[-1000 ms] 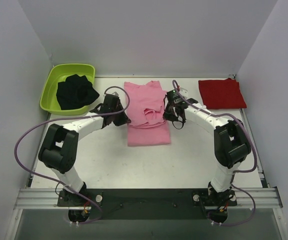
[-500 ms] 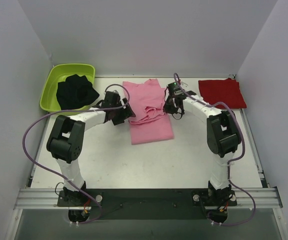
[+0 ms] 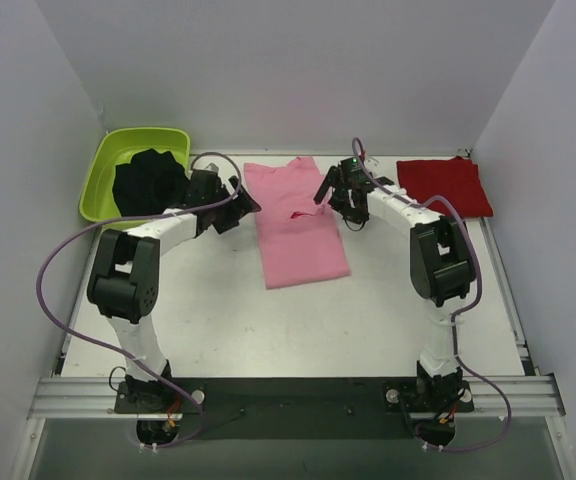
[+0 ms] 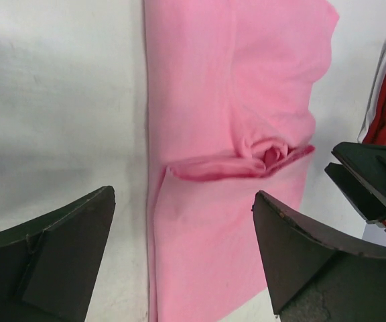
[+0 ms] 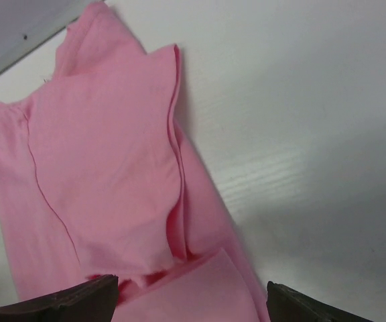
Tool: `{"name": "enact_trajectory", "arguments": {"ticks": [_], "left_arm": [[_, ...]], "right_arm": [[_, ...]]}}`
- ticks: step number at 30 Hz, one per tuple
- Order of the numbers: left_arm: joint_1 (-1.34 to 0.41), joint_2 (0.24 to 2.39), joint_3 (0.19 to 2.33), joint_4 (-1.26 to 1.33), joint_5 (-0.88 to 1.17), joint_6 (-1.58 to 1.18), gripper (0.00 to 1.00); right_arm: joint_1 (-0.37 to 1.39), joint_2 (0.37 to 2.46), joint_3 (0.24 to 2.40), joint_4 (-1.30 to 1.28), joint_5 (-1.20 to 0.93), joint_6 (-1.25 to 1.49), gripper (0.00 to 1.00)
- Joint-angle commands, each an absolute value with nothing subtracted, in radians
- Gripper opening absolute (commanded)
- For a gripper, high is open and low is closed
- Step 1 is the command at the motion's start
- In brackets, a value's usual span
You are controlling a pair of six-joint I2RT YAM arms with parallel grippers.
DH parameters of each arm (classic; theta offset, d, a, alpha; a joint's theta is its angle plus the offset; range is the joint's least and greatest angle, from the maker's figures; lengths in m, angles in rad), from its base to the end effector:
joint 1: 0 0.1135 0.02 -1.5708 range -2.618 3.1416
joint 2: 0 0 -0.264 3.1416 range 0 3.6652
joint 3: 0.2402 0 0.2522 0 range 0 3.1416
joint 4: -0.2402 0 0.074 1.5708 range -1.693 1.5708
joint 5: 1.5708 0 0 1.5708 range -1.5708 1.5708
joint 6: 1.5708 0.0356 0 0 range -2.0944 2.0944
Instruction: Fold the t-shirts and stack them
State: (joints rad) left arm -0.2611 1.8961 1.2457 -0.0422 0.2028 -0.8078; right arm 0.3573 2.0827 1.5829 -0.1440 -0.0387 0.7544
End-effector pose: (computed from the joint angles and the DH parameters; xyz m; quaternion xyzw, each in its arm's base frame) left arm 0.4034 -0.1152 0.1936 -0.2017 0.8787 -0.2943 0.3173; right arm 0.4499 0.1694 0.2132 0.1679 0.8785 0.2506 0.3706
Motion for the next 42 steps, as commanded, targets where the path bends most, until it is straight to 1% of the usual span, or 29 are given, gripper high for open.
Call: {"name": "enact_trajectory", "arguments": {"ticks": [1,7,8,12,16,19,24,28,33,35,37,39,41,42], "left_arm": [[-0.308,1.74,1.145,0.081,0.248,-0.827,0.94],[-0.446,1.611,1.019,0.117,0.229,-0.828,0.95],[-0.469,1.6,1.002,0.115,0.213,-0.824,0.94],[-0.557,1.557,0.95,0.071,0.18,-0.824,0.95],[-0.594,1.508,0.864,0.066,0.123,-0.834,0.95],[-0.607,1.505,0.802,0.089,0.075,-0.854,0.95],[-0.62,1.488,0.732,0.092,0.009,-0.888,0.97],[-0.626,1.512,0.712,0.083,-0.014,-0.916,0.97],[-0.649,1.584,0.758,0.046,-0.032,-0.922,0.93],[-0.655,1.608,0.776,0.037,-0.032,-0.93,0.89],[-0.663,1.632,0.778,0.041,-0.029,-0.942,0.78],[-0.669,1.652,0.785,0.041,-0.032,-0.949,0.75],[-0.672,1.672,0.793,0.041,-0.031,-0.953,0.68],[-0.672,1.677,0.795,0.04,-0.029,-0.957,0.66]], "right_arm": [[0.405,1.898,1.464,-0.095,-0.012,0.703,0.93],[0.488,1.766,1.332,-0.126,-0.006,0.615,0.93],[0.497,1.744,1.31,-0.13,0.05,0.608,0.92],[0.531,1.625,1.178,-0.155,0.109,0.592,0.91],[0.531,1.53,1.002,-0.15,0.178,0.6,0.91],[0.512,1.48,0.913,-0.111,0.204,0.598,0.91],[0.477,1.454,0.858,-0.1,0.16,0.615,0.91],[0.477,1.43,0.833,-0.098,0.152,0.623,0.9],[0.477,1.401,0.821,-0.107,0.158,0.623,0.9],[0.479,1.385,0.815,-0.109,0.16,0.624,0.9],[0.477,1.373,0.81,-0.112,0.166,0.627,0.9],[0.474,1.367,0.804,-0.113,0.167,0.624,0.9],[0.472,1.361,0.801,-0.114,0.169,0.623,0.9],[0.471,1.359,0.795,-0.114,0.167,0.624,0.9]]}}
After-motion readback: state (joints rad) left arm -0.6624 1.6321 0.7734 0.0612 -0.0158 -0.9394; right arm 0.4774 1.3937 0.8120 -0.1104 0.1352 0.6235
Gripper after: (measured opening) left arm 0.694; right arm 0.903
